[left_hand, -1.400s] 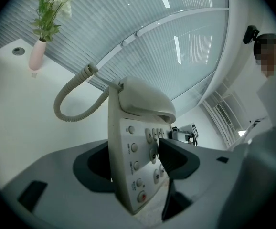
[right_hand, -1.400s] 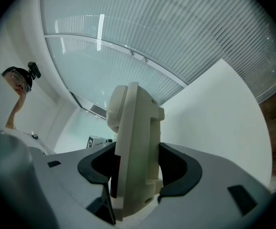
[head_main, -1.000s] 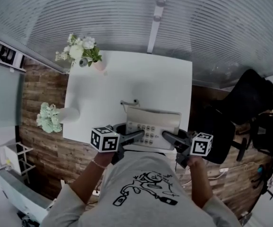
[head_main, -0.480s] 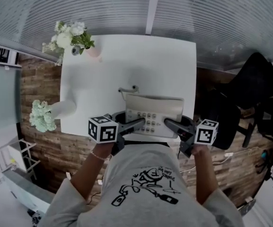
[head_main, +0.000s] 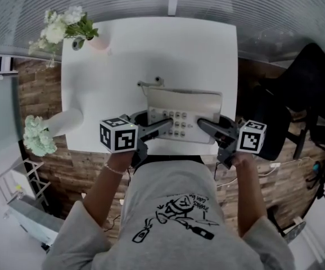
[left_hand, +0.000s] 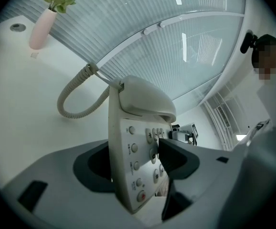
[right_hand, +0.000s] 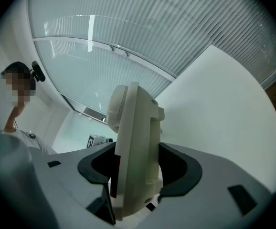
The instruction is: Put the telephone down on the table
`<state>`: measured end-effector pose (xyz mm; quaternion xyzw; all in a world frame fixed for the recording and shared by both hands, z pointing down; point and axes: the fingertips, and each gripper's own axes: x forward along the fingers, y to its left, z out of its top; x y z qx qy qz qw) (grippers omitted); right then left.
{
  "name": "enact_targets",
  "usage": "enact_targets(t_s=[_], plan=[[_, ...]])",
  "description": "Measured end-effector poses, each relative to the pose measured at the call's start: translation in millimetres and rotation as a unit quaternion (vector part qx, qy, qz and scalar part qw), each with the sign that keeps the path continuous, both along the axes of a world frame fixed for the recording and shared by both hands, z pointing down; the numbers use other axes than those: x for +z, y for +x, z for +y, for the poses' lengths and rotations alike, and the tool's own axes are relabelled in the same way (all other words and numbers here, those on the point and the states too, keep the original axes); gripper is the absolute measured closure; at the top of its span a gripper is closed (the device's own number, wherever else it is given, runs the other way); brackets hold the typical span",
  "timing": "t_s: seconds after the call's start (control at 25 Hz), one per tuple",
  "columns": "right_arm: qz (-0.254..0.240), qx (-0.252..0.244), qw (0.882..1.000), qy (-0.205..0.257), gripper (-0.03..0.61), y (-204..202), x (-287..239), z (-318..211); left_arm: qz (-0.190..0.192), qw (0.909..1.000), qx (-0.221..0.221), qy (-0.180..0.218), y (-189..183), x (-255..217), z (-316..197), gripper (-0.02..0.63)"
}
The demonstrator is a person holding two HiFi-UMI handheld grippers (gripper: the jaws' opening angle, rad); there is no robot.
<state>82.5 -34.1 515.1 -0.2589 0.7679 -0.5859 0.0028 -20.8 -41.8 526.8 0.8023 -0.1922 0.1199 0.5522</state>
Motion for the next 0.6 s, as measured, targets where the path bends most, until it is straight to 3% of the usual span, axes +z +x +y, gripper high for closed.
enact_targets(t_s=[0.6], plan=[[0.003,-0.02,0.999,-0.035,0.307,-0.2,44.0,3.8,-0.01,0.9994,-0.001,-0.035,0.8,44.3,7.4,0.337]])
